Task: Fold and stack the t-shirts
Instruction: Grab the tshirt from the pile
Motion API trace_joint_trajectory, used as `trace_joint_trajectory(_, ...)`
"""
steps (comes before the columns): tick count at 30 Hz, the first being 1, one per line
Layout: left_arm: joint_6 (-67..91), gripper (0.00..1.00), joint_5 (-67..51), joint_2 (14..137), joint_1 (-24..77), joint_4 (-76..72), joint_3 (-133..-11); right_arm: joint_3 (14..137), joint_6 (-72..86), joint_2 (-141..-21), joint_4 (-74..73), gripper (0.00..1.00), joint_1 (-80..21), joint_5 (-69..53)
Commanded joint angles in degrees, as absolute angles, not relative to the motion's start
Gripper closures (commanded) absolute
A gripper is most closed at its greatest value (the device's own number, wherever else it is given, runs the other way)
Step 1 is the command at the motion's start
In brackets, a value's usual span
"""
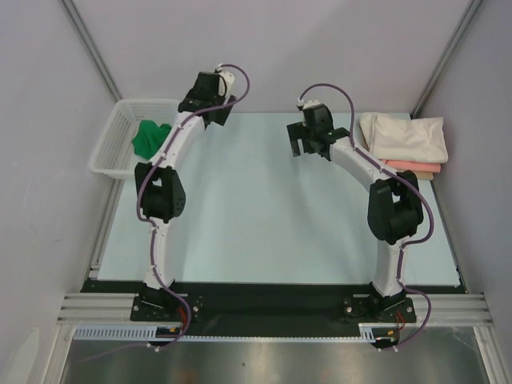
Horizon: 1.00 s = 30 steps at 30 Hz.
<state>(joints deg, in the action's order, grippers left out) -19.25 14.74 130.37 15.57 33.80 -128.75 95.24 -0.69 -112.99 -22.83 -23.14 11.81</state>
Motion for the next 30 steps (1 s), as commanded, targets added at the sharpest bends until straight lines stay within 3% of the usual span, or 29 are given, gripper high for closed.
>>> trace_joint_trajectory(1,-22.85,0.12,24.25,130.78,12.05,29.27,-133.42,96.78,-3.25,-112.94,-21.02,0.0,-24.17,16.76)
trace_joint_trajectory(5,-23.12,0.19,24.17,131.92,8.71,30.4,-134.03,95.63,-6.67,-112.06,-21.88,0.0,-25.05,15.22)
trace_joint_trajectory(13,-14.94,0.25,17.67,133.86,3.17,35.68,-133.95,97.73,-12.93,-110.48,-32.17,0.0,-24.87,-1.39)
trace_joint_trajectory(17,-14.5,0.29,17.4,133.07,0.71,35.86,-132.19,97.56,-13.01,-111.27,-31.91,0.0,-25.31,-1.5)
trace_joint_trajectory(30,-13.62,0.26,9.84,130.69,-5.01,36.56,-122.61,100.28,-13.71,-114.87,-32.34,0.0,-26.37,-1.67)
